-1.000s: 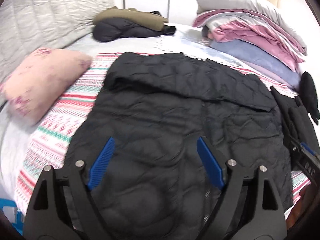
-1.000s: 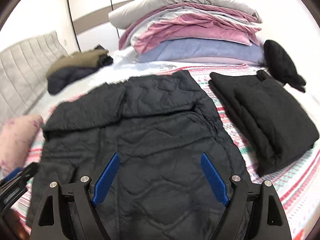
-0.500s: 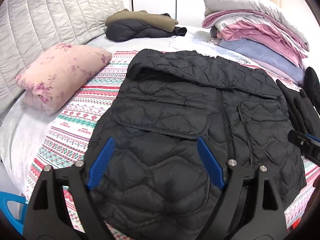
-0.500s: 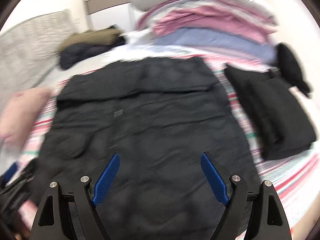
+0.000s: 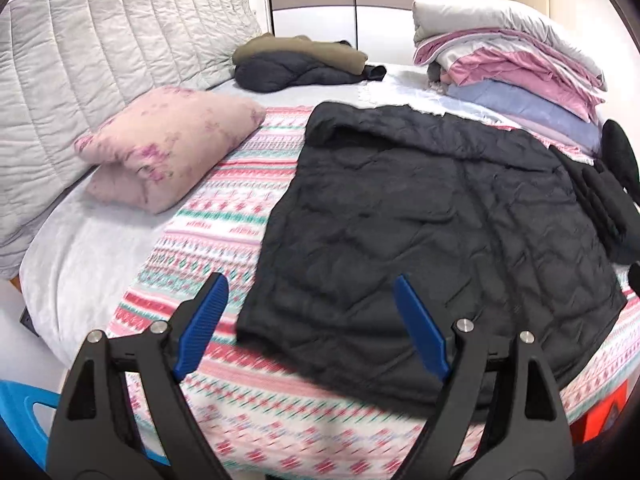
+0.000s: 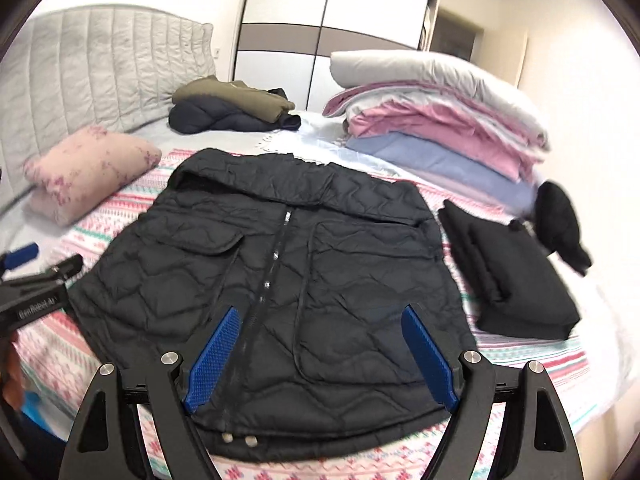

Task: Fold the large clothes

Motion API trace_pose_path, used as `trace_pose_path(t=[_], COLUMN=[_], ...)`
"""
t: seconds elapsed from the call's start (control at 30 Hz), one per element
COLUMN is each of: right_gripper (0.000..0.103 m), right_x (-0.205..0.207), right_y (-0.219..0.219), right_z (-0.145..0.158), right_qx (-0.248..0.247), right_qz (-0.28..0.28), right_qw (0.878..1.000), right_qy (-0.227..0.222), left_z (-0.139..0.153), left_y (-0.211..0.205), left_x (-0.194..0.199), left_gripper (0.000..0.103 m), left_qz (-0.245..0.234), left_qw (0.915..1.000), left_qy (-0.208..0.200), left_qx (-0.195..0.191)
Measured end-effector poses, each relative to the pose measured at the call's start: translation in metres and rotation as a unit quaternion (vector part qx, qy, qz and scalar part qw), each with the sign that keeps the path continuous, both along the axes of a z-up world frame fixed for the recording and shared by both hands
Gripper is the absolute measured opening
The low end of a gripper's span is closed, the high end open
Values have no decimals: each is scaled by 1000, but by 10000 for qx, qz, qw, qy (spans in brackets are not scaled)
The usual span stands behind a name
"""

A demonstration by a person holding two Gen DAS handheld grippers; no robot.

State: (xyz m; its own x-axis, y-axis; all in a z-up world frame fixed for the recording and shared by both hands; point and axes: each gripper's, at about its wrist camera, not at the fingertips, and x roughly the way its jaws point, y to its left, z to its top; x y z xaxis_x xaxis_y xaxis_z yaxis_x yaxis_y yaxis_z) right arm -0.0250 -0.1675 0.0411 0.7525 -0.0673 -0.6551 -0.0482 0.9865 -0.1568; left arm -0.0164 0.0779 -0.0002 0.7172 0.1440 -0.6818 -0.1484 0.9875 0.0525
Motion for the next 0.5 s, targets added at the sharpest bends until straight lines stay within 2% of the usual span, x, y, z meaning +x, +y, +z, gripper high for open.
trace_pose_path(t=[0.07,0.17,0.33,0.5], right_gripper=[84,84,84,84], right_x=[-11,-15,-1,12], right_y=[13,25,29,20], right_z=[-6,-21,-59,-82], right_qx=[-191,-148,504,734], right_qz=[100,402,675,599], right_qw=[9998,9984,9860,9781], right_qy=[54,373,1436,1856], left_z=[-11,-31,-61,-80], left_y=[7,23,43,43], left_x=[-2,0,12,28], left_gripper=[85,85,85,85], left_qz=[67,142,263,259], left_qw=[9999,9984,9906,9829], left_qy=[146,466,919,1194], left_qx=[22,-287,-980,-1377])
